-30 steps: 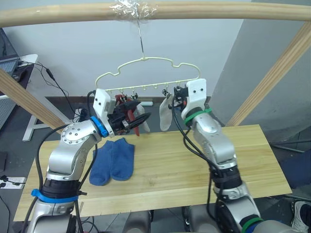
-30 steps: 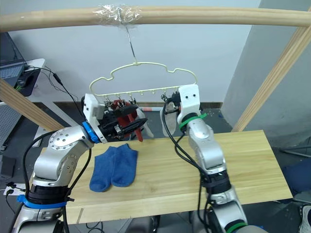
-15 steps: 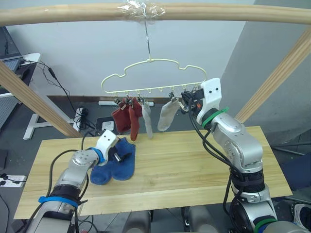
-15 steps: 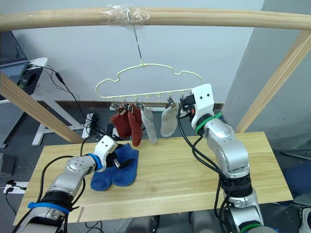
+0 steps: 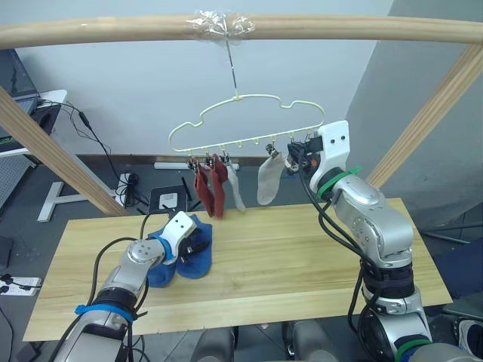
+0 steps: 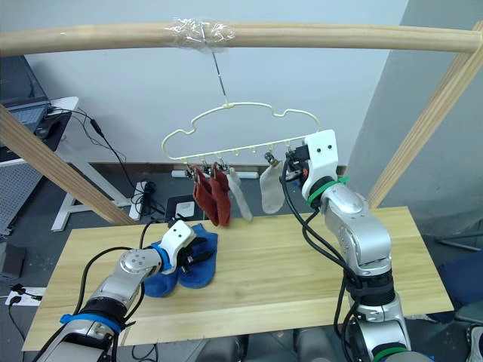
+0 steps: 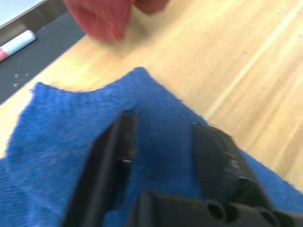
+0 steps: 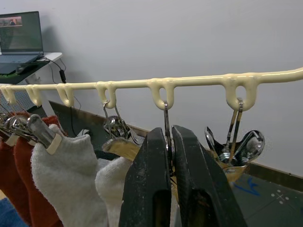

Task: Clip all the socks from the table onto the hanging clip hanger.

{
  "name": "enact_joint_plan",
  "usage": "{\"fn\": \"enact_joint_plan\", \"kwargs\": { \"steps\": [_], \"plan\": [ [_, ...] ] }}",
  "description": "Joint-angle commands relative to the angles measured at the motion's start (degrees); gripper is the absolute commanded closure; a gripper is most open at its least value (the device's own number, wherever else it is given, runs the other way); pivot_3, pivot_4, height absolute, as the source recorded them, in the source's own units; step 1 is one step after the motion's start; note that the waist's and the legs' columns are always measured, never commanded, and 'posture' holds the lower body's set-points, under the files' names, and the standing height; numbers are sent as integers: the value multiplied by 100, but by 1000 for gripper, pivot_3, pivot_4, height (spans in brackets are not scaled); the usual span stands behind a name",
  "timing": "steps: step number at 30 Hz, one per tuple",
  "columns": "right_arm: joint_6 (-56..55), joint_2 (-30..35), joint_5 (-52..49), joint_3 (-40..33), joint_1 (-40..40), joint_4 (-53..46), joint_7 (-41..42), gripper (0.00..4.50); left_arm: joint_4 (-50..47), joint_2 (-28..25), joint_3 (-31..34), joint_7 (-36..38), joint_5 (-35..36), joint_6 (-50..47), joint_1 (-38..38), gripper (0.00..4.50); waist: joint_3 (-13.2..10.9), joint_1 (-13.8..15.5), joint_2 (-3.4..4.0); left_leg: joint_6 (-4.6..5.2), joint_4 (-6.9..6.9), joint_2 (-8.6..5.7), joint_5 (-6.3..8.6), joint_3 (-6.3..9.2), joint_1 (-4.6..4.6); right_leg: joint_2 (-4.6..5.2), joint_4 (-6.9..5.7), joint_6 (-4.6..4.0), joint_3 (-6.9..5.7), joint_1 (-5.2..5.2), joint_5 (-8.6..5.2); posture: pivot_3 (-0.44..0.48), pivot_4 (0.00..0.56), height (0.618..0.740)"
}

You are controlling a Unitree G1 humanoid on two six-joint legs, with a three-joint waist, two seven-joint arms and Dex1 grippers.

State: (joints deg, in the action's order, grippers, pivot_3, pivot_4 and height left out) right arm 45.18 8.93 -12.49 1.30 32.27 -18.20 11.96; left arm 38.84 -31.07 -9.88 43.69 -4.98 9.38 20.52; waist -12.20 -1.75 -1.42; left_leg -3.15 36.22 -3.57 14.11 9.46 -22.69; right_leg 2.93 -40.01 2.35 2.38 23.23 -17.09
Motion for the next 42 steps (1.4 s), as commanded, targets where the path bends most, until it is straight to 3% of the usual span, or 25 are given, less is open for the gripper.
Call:
{"fn": "enact_joint_plan", "kwargs": {
  "steps": [1,4,5,10,16,19,23,28,33,42],
  "plan": [
    [-81,140,12,-156,42,131,24,4500,40,-30,-26,162,-11,116,-107,3656,0,0,0,1,0,0,-1,0,0,0,0,1,0,0,1,18,219,740],
    [-151,217,-8,-158,84,251,97,4500,-19,-21,34,278,81,224,-121,4420,0,3,0,1,0,-1,-2,1,-1,0,2,1,-1,0,2,21,220,740],
    [-166,240,-27,-168,100,301,121,4500,-147,9,99,459,257,263,-156,4488,0,3,0,1,0,-1,-2,1,-1,1,2,1,-1,-1,2,26,222,740],
    [-199,331,-104,-149,120,435,280,4500,-1204,-241,-139,1892,787,984,-535,4488,-2,11,0,1,-2,-2,-1,9,-9,4,10,1,-1,1,2,43,229,740],
    [-256,316,-139,-74,127,531,343,4500,-1004,-435,-486,2007,224,2011,-278,4488,-3,23,4,2,-3,-2,-2,21,-6,3,8,-2,-5,0,4,53,229,740],
    [-277,294,-141,-53,149,566,333,4500,-704,-341,-618,2003,47,2217,-31,3926,-3,27,4,5,-2,-6,-4,21,-8,3,9,-1,-6,-2,4,52,230,740],
    [-256,328,-134,-73,128,530,328,4500,-523,-234,-591,2004,81,2011,162,2822,-3,7,3,6,-3,-8,-4,19,-8,3,9,0,-4,0,5,52,230,740],
    [-235,377,-127,-114,81,494,300,4500,-638,-164,-424,1781,136,897,216,1578,-4,4,4,7,-4,-7,-4,21,-9,2,9,1,-5,1,4,29,232,740],
    [-234,338,-131,-105,66,487,256,4500,-1051,-137,-496,1724,86,-43,14,54,-4,-3,4,7,-3,-7,-4,21,-9,0,8,1,-6,0,4,26,231,740],
    [-251,377,-115,-109,68,516,237,4500,-1068,-32,-850,1119,-576,-427,-203,15,-4,13,4,7,-3,-7,-5,27,-8,1,8,1,-7,-2,4,23,233,740]
  ]
}}
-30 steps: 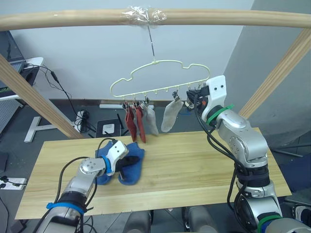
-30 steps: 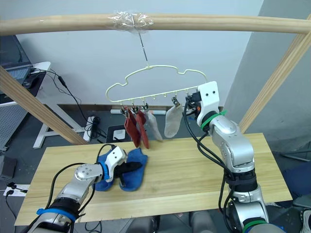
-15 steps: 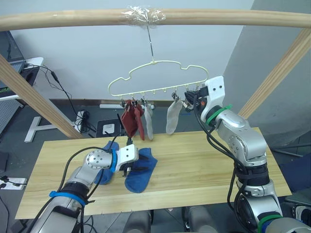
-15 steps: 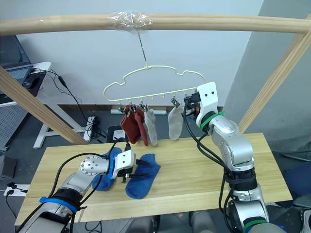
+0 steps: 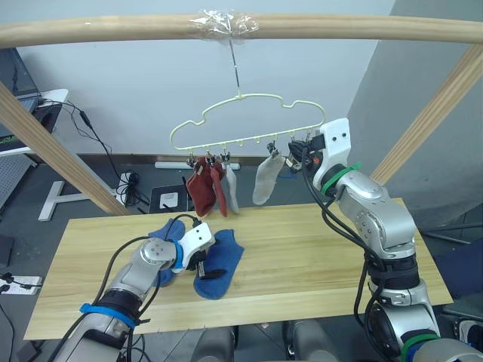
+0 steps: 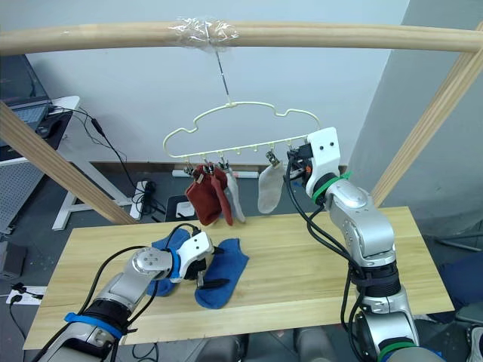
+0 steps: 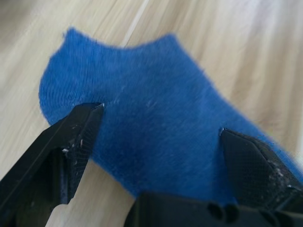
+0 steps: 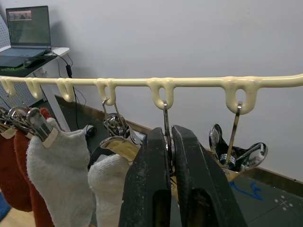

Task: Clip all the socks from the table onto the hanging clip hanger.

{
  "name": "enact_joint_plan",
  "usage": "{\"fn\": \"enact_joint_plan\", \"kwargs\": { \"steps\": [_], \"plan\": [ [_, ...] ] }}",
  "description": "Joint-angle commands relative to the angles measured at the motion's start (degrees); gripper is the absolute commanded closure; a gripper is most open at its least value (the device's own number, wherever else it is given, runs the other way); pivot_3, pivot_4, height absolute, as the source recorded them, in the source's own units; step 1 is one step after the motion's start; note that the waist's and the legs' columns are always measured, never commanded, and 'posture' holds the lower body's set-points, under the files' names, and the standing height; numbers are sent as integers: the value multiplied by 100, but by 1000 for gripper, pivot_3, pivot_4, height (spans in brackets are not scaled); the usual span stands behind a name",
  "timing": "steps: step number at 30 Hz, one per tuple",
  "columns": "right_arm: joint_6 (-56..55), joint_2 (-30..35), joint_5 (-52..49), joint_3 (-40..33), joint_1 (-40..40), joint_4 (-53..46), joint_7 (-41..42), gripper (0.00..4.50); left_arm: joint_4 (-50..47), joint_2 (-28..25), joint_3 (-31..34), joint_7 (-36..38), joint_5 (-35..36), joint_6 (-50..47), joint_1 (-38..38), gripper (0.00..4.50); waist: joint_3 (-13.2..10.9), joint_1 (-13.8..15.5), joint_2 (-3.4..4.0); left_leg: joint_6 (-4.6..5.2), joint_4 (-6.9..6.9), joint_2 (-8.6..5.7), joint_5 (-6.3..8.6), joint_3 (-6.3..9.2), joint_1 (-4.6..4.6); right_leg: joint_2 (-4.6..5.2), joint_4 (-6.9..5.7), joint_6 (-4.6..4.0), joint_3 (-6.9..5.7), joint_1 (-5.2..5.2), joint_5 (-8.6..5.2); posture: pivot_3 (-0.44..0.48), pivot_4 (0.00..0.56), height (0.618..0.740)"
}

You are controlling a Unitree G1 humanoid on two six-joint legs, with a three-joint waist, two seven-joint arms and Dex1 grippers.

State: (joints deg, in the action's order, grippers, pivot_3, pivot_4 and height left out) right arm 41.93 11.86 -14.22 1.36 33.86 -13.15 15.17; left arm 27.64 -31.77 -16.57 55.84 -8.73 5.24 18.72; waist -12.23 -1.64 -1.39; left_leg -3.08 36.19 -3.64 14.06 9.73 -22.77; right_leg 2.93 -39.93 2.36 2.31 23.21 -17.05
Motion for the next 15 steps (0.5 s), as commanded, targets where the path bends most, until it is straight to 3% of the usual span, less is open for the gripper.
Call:
{"fn": "enact_joint_plan", "kwargs": {
  "steps": [1,7,10,15],
  "plan": [
    [76,85,61,-116,-93,13,-90,4500,157,67,-249,-155,-294,19,-15,15,0,2,0,0,0,-1,0,-1,1,0,0,0,0,-2,0,23,233,740],
    [122,92,60,-85,-137,-37,-112,4500,640,207,-433,-136,-376,272,89,15,8,14,15,7,0,-12,-4,-2,9,10,1,4,2,-11,2,13,232,740],
    [144,130,59,-94,-165,-66,-98,4500,814,216,-443,-89,-368,435,158,606,8,14,16,13,0,-20,-8,-2,22,14,3,9,4,-27,4,10,230,740],
    [143,166,50,-105,-158,-51,-92,4500,1147,218,-412,-62,-315,658,370,2050,4,16,25,20,-15,-27,-11,19,89,17,52,16,-8,-107,4,11,226,740]
  ]
}}
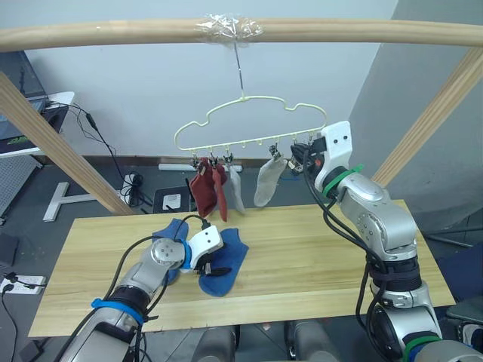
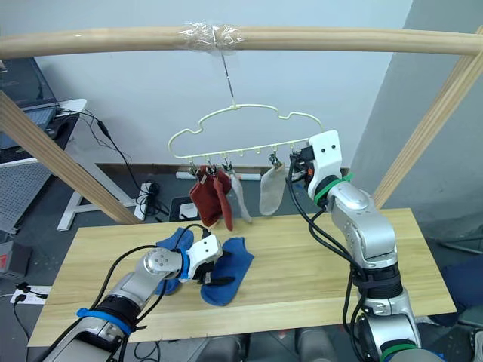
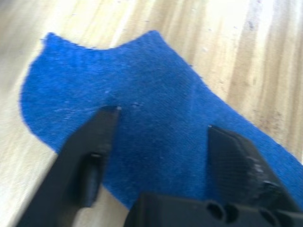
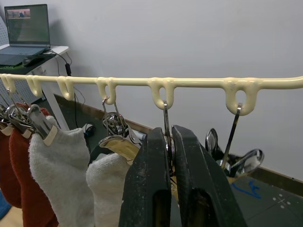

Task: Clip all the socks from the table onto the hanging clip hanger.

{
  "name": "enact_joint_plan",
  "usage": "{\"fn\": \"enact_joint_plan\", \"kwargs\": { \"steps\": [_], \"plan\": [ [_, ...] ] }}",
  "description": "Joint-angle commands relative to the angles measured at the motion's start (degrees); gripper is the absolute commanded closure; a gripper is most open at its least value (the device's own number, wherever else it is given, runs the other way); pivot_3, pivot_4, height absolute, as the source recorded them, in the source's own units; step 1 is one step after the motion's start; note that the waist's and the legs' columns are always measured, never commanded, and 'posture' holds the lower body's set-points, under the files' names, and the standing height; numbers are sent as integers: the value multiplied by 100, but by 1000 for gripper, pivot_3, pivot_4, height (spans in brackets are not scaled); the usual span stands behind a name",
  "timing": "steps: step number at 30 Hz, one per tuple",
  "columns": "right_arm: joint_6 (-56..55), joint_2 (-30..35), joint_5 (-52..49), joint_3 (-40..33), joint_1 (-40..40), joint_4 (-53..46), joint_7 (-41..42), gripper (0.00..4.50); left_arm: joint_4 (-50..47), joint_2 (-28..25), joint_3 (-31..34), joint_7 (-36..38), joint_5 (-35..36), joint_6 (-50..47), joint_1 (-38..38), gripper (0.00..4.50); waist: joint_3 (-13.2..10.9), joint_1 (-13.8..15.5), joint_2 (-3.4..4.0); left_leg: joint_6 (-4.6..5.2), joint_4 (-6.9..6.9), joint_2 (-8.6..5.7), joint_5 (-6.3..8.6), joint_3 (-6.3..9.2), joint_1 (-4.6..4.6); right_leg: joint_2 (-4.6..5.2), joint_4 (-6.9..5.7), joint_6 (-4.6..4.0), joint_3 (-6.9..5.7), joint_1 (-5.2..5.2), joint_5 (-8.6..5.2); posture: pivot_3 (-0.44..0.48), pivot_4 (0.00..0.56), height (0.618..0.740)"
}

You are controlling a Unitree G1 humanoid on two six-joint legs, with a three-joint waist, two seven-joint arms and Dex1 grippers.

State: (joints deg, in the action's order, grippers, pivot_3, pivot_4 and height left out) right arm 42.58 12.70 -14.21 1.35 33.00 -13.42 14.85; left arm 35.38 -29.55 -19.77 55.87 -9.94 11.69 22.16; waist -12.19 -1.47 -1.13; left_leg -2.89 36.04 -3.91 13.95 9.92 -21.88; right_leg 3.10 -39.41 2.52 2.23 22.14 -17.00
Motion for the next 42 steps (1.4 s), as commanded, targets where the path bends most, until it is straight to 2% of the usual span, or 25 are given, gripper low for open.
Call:
{"fn": "enact_joint_plan", "kwargs": {
  "steps": [1,8,9,13,17,21,25,32,42],
  "plan": [
    [80,83,47,-104,-72,-27,-61,4500,431,-3,-74,-68,-172,59,70,2315,0,-1,0,3,0,0,-2,1,-1,-1,5,7,-1,-4,-1,13,223,740],
    [55,75,45,-88,-82,4,-40,4500,593,56,75,52,83,303,224,4346,0,-5,-1,6,-5,-1,-4,1,-5,0,15,8,2,-2,6,18,218,740],
    [52,76,44,-87,-83,6,-37,4500,587,73,111,71,140,368,236,4493,0,-5,-1,6,-6,-1,-4,4,-7,0,19,9,0,-2,7,18,218,740],
    [103,69,-22,-132,-75,-12,-15,4500,503,175,343,46,449,849,319,4493,0,-4,-1,6,-10,-4,-3,9,-27,2,33,14,-1,9,11,14,213,740],
    [825,-179,-608,-671,93,-89,-164,4500,462,222,532,-23,640,1966,534,4493,0,5,-1,5,-3,-14,-4,37,-64,11,42,15,-10,21,14,13,213,740],
    [2099,-431,-1391,-1625,573,0,-488,4500,319,248,727,-171,921,3792,865,4493,0,16,-1,3,-3,-16,-5,56,-80,16,44,13,-15,29,15,10,214,740],
    [3489,-792,-1985,-2673,1108,149,-948,4500,330,304,831,-439,1007,4849,1101,4493,0,14,-1,2,-5,-19,-5,55,-94,19,43,12,-11,46,15,9,216,740],
    [4929,-1405,-2039,-4113,1855,318,-1571,4500,441,379,971,-1246,646,5616,1286,4493,0,9,0,4,-6,-29,-5,55,-105,19,40,12,-8,61,15,10,219,740],
    [4992,-1869,-2492,-4779,2100,390,-2273,4500,550,392,890,-1854,356,5863,1440,4493,0,3,0,8,-5,-37,-7,51,-103,16,32,14,-13,61,16,6,222,740]
  ]
}}
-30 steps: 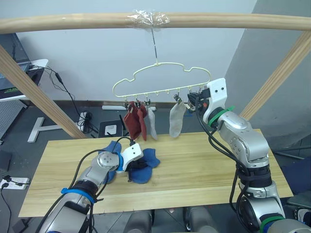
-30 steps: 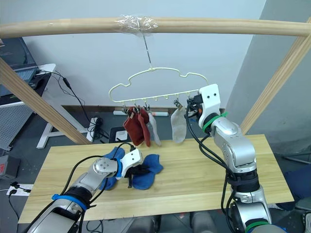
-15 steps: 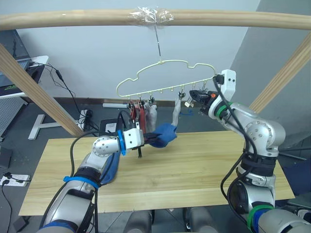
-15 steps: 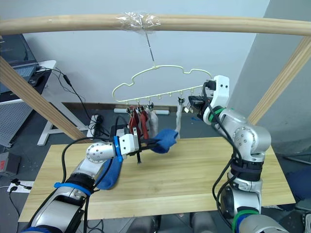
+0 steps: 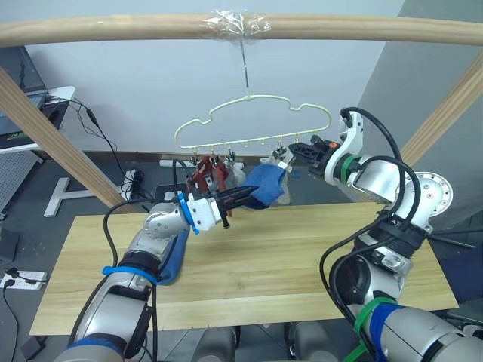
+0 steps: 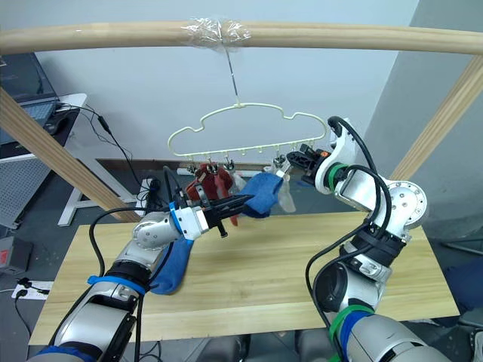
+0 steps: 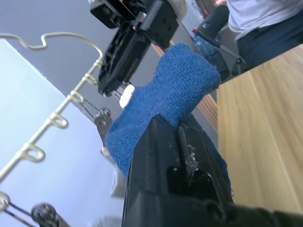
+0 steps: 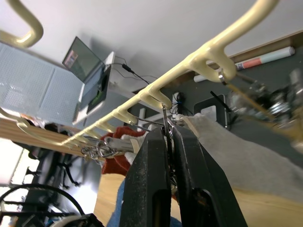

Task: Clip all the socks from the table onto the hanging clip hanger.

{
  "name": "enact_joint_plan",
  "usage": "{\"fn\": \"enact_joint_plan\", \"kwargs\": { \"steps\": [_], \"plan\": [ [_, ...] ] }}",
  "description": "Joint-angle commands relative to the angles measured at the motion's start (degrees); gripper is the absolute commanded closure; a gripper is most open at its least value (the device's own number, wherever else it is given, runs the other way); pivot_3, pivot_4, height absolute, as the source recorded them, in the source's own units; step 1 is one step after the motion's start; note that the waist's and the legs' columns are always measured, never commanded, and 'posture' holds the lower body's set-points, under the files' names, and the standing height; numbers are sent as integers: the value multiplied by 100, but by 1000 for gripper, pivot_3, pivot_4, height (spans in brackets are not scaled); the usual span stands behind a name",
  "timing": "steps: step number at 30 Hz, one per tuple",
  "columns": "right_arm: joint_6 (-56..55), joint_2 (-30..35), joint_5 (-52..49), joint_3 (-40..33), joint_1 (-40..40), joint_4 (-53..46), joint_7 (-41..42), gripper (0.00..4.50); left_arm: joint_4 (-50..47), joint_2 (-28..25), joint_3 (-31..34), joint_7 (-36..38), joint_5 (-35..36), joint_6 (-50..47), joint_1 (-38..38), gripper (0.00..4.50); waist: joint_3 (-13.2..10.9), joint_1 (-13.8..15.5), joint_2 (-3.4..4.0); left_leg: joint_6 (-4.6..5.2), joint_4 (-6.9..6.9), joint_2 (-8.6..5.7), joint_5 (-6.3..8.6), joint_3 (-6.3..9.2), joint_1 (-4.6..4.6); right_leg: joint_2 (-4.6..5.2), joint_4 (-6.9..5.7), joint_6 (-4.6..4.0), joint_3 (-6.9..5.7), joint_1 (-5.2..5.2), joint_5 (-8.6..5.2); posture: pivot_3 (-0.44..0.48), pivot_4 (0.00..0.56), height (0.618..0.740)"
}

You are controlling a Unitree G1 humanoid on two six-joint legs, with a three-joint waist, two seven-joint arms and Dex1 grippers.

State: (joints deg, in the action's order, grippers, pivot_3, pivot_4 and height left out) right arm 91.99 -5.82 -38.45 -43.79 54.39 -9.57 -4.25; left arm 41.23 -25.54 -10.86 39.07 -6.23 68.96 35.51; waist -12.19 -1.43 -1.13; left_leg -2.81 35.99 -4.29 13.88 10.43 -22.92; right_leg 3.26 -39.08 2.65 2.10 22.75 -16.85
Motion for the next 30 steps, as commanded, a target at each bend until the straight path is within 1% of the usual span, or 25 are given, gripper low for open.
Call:
{"fn": "enact_joint_plan", "kwargs": {
  "steps": [1,5,10,19,21,22,23,25,28,30],
  "plan": [
    [51,-83,-136,-350,3,6,-464,4500,-31,-2,-14,-204,-31,145,122,4493,0,-4,0,0,0,0,0,0,0,0,0,0,0,0,0,6,222,740],
    [51,-243,-501,-528,98,27,-837,4500,5,29,-39,-321,-84,181,166,4493,0,-10,0,0,0,0,0,-2,-1,0,0,0,1,1,0,6,222,740],
    [51,-223,-935,-465,22,53,-1210,4500,74,56,-26,-539,-272,187,254,4493,-1,-17,1,1,-1,0,0,-4,0,-1,0,0,0,1,0,5,225,740],
    [51,-163,-1648,-477,6,213,-1780,4500,124,120,-114,-724,-408,124,303,4493,-1,-29,1,2,-3,0,0,-14,-3,-2,0,0,3,9,0,5,226,740],
    [51,-147,-1783,-473,-1,254,-1863,3898,123,127,-134,-754,-419,111,329,4500,-1,-33,1,2,-2,0,0,-16,-3,-2,-1,0,3,11,0,5,226,740],
    [51,-141,-1859,-474,-6,277,-1902,3706,123,135,-142,-766,-422,100,347,4500,-1,-38,1,2,-2,1,0,-17,-3,-2,-2,0,4,12,0,5,226,740],
    [51,-140,-1932,-483,-9,296,-1943,3237,121,143,-152,-779,-427,90,364,4500,-2,-44,3,2,-2,2,0,-19,-5,-2,-3,0,6,15,0,5,226,740],
    [51,-134,-2080,-493,-21,324,-2004,2455,108,153,-177,-798,-421,73,392,4500,-3,-54,4,2,-3,2,0,-27,-11,-2,-11,0,13,31,0,5,225,740],
    [51,-39,-2329,-528,-33,368,-2001,1390,75,168,-242,-752,-322,23,416,4500,-4,-97,6,3,-3,6,-1,-41,-20,-2,-24,0,22,50,0,5,225,740],
    [51,79,-2737,-629,-10,401,-1906,675,62,162,-351,-636,-285,-84,433,4500,-7,-136,11,3,-3,8,0,-47,-20,-2,-24,0,25,52,0,5,225,740]
  ]
}}
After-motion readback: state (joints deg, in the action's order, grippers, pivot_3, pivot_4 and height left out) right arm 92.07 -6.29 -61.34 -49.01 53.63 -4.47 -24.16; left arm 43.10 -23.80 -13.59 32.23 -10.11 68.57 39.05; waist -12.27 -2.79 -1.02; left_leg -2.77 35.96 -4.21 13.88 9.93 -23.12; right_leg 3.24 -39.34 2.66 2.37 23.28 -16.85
